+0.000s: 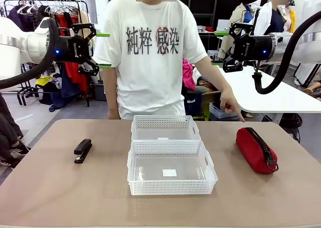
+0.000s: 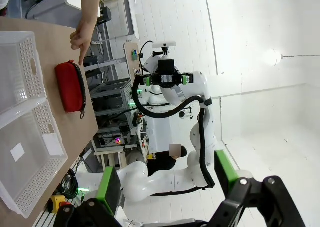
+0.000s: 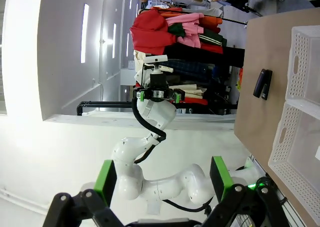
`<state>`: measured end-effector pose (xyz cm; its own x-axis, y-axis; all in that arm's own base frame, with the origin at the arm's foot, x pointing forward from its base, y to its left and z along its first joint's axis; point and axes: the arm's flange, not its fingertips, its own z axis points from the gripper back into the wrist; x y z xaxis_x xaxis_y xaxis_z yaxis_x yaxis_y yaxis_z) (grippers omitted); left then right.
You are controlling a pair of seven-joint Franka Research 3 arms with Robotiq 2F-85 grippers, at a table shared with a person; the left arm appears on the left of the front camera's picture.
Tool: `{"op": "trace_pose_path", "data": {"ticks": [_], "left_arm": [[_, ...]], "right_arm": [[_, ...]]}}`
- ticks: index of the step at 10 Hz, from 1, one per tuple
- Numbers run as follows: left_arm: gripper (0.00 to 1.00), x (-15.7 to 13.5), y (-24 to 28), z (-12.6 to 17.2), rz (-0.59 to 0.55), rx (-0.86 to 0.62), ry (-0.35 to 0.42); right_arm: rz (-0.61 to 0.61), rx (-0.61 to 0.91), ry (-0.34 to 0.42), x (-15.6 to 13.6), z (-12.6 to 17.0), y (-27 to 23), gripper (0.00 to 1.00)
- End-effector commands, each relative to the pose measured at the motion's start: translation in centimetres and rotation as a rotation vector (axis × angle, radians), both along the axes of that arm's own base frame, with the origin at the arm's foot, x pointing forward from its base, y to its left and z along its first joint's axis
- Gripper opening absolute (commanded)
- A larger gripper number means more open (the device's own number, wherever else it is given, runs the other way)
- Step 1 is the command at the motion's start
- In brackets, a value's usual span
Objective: Distribute items into two baskets.
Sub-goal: Pick up the Pencil pouch that the person points to.
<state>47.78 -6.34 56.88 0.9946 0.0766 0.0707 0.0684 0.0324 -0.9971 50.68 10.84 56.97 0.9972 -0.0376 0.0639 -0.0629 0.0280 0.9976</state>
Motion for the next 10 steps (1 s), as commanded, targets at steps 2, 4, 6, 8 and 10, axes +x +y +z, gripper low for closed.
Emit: {"op": "trace_pose_path", "data": {"ticks": [2, 4, 6, 8, 10], "left_arm": [[1.0, -0.08, 0.12, 0.22, 0.002, -0.002, -0.004], [1.0, -0.08, 0.12, 0.22, 0.002, -0.002, -0.004], [1.0, -0.08, 0.12, 0.22, 0.002, -0.002, -0.004], [1.0, -0.08, 0.12, 0.22, 0.002, -0.002, -0.004], [1.0, -0.08, 0.12, 0.22, 0.002, -0.002, -0.004]], "right_arm": [[0.0, 0.003, 0.0, -0.04, 0.04, 0.06, 1.0], [0.0, 0.003, 0.0, -0.04, 0.04, 0.06, 1.0], [0.0, 0.003, 0.0, -0.04, 0.04, 0.06, 1.0], [0.0, 0.003, 0.0, -0.04, 0.04, 0.06, 1.0], [0.0, 0.003, 0.0, -0.04, 0.04, 0.06, 1.0]]}}
